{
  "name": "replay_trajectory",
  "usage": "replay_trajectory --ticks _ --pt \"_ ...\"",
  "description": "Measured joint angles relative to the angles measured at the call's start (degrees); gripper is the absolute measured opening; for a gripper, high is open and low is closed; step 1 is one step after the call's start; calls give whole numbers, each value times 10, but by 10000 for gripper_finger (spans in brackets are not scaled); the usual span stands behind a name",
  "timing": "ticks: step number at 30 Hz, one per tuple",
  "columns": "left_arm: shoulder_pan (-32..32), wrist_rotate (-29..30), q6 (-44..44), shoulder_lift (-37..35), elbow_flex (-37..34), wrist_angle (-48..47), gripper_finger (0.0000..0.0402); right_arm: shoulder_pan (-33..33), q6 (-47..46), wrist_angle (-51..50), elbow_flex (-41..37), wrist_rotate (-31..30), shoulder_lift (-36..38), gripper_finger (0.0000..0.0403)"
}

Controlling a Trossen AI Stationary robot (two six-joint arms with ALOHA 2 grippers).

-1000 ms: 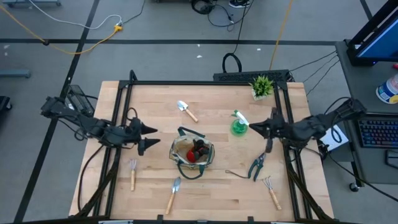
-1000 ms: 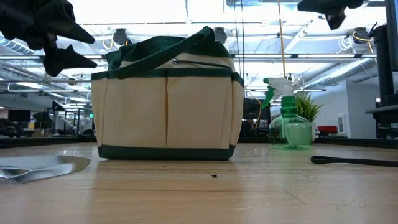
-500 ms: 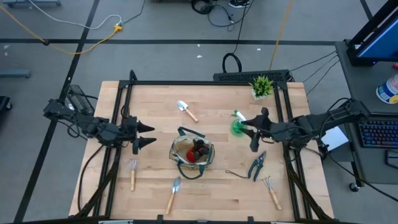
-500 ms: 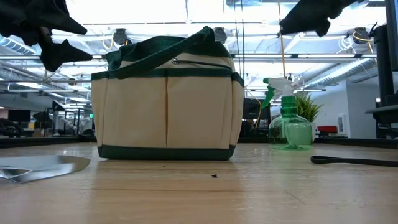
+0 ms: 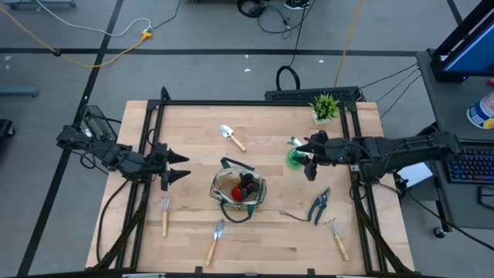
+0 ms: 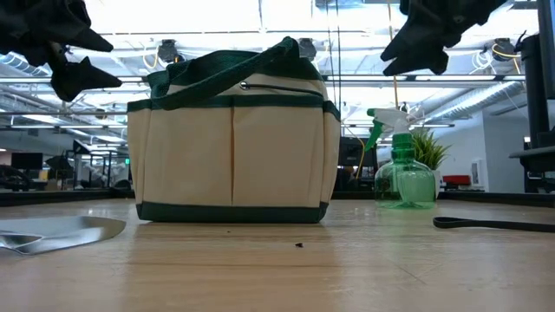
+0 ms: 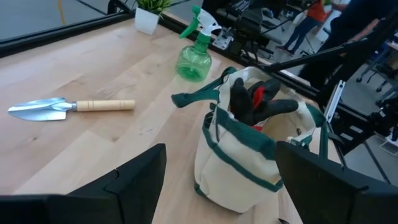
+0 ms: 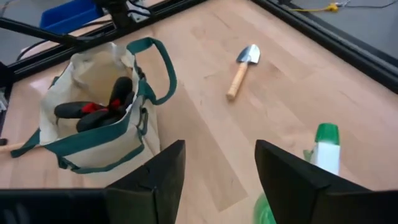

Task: Pick & Place Garden tools in Gardening bag
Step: Put the spray bottle into the gardening bag

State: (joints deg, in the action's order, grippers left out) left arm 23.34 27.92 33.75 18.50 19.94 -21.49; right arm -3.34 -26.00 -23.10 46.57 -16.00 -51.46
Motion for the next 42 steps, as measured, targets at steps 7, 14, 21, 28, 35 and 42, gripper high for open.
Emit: replay_trajectory --ticks 7,14,21,28,35,42 --pt "0 0 12 -11 0 -30 308 48 28 -13 0 28 0 189" --pt "0 2 15 -11 0 -38 308 74 29 -76 0 29 0 189" --pt "0 6 25 -11 0 -48 308 96 32 -114 0 28 0 189" --pt "0 9 28 -11 0 -50 308 118 45 -129 0 28 -20 189" --pt "0 11 28 -11 0 -49 308 128 57 -126 0 28 -70 189" --pt "0 11 30 -11 0 -50 308 139 57 -105 0 27 -100 189"
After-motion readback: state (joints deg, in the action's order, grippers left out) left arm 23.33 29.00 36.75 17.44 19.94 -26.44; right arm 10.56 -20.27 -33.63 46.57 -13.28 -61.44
